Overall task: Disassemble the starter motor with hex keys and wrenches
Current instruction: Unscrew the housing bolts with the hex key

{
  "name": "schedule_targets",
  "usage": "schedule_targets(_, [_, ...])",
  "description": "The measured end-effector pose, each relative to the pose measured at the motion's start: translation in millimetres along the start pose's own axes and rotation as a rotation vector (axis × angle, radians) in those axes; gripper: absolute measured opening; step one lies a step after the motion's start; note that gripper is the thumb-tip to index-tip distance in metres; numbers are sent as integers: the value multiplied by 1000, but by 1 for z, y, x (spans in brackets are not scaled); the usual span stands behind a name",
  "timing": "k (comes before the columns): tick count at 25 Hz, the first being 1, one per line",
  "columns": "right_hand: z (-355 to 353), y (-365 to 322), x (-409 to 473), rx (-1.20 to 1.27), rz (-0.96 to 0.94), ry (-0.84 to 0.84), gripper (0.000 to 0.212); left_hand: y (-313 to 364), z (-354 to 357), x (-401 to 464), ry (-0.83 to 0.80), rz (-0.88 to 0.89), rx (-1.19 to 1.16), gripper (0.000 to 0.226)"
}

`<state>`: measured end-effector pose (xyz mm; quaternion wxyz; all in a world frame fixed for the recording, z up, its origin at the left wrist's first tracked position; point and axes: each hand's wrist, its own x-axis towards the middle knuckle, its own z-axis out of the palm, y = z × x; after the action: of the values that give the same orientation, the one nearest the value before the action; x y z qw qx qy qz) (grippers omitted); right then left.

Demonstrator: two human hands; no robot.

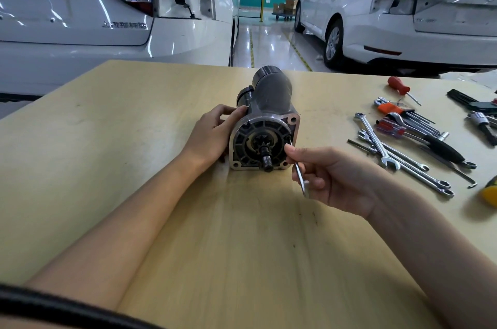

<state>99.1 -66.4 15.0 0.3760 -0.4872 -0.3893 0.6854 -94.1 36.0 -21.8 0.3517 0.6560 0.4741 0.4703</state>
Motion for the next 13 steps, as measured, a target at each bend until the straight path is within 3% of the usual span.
schedule_targets(8, [5,2,1,11,13,-9,27,1,-1,-1,1,-3,-1,35])
schedule_targets(13, [-1,-4,1,151,10,-51,21,1,0,0,-1,-9,-12,33])
